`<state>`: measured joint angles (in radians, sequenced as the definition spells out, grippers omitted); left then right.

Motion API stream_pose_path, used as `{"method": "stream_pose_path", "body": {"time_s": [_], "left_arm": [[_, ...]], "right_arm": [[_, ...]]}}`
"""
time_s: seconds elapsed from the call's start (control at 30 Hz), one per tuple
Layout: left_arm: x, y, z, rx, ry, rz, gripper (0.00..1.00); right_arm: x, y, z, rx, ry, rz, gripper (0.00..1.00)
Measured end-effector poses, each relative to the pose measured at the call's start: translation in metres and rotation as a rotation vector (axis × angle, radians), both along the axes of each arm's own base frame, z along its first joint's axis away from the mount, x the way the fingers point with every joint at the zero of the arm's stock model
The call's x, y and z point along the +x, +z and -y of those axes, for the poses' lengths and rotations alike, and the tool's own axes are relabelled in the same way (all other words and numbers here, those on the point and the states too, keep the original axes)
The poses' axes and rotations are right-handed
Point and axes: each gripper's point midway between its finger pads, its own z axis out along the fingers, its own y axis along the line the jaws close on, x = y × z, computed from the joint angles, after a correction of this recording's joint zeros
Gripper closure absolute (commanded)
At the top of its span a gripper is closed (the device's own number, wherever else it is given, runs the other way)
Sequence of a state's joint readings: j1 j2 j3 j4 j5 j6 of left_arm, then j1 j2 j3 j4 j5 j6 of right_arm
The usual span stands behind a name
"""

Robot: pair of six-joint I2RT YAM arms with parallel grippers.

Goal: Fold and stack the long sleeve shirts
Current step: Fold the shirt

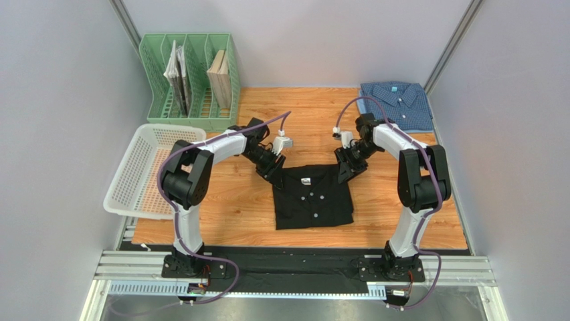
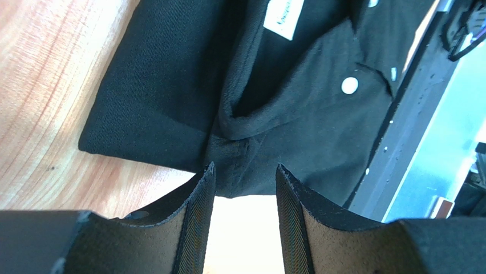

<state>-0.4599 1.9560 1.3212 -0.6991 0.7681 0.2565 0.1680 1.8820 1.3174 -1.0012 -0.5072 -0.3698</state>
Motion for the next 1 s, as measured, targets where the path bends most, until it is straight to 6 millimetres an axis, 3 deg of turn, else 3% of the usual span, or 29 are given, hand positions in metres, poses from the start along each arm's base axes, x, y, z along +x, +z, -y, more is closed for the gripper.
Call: {"method": "stream_pose_path", "body": {"time_s": [0.1, 0.33, 0.57, 0.67, 1.0], "left_arm": [[-0.002, -0.007, 0.000, 0.023, -0.006, -0.005, 0.50], [-0.002, -0.018, -0.003, 0.075, -0.006, 0.000, 0.45], [0.005, -0.017, -0.007, 0.113, 0.032, 0.025, 0.43], [0.012, -0.016, -0.011, 0.130, 0.059, 0.050, 0.43], [0.020, 0.007, -0.025, 0.115, 0.136, 0.124, 0.46]], "right_arm": [[0.000, -0.001, -0.001, 0.006, -0.002, 0.001, 0.62], [0.003, 0.000, -0.003, 0.013, -0.010, 0.008, 0.63], [0.004, -0.001, -0.004, 0.014, -0.017, 0.009, 0.94], [0.004, -0.001, -0.004, 0.018, -0.019, 0.009, 1.00], [0.002, -0.005, -0.005, 0.021, -0.019, 0.008, 1.00]]}}
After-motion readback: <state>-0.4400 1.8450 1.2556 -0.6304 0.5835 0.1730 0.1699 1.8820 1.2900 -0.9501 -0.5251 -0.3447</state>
